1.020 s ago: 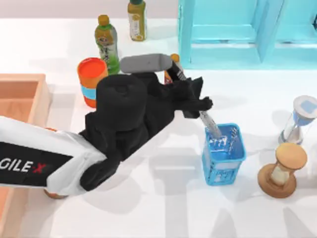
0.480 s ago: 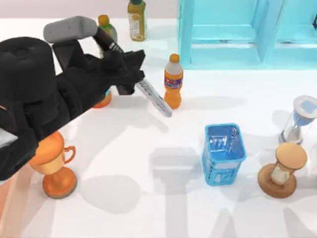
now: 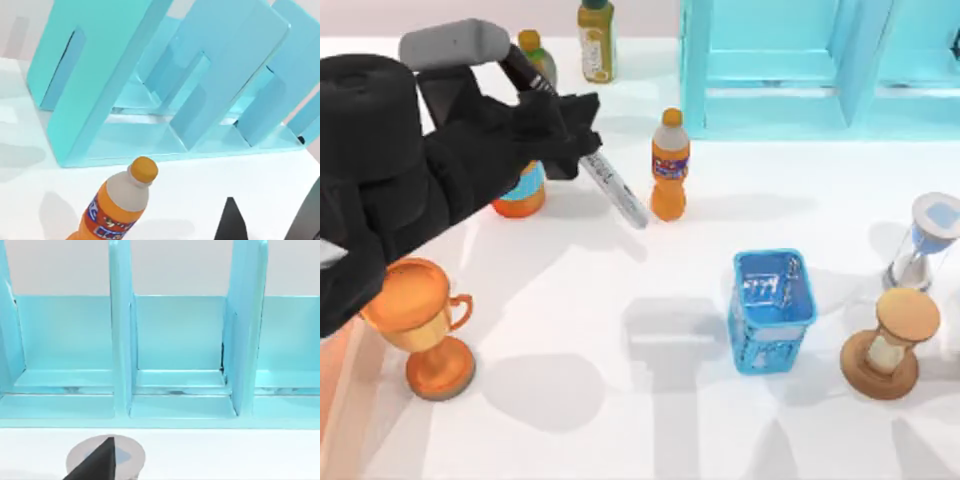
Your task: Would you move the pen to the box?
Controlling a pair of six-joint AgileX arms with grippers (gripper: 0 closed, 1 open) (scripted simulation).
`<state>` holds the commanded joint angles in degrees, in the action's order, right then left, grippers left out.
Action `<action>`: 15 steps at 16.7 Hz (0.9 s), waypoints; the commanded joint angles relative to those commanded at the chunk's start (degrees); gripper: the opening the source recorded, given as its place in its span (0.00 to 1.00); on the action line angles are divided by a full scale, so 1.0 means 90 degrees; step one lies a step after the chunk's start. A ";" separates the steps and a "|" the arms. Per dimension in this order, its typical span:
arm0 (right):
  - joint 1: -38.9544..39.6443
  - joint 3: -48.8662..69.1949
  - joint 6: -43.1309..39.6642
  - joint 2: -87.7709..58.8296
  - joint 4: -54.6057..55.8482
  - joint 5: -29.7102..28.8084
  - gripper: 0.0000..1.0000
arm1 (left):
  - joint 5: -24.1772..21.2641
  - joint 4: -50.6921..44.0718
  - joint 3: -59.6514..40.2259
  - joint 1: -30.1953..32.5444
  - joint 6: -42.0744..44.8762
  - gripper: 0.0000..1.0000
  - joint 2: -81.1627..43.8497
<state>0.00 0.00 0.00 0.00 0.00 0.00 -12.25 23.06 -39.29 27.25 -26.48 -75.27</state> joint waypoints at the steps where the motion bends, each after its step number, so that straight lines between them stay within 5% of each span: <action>1: 0.0000 0.0000 0.0000 0.0000 0.0000 0.0000 1.00 | -0.0121 -0.0237 -0.0187 -0.0205 0.0255 0.00 -0.0102; 7: 0.0000 0.0000 0.0000 0.0000 0.0000 0.0000 1.00 | -0.1267 -0.2965 -0.2016 -0.2211 0.3169 0.00 -0.1013; 15: 0.0000 0.0000 0.0000 0.0000 0.0000 0.0000 1.00 | -0.3288 -0.8599 -0.4581 -0.5311 0.9814 0.00 -0.2350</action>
<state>0.00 0.00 0.00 0.00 0.00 0.00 -41.84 -54.33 -80.52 -20.55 61.85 -96.42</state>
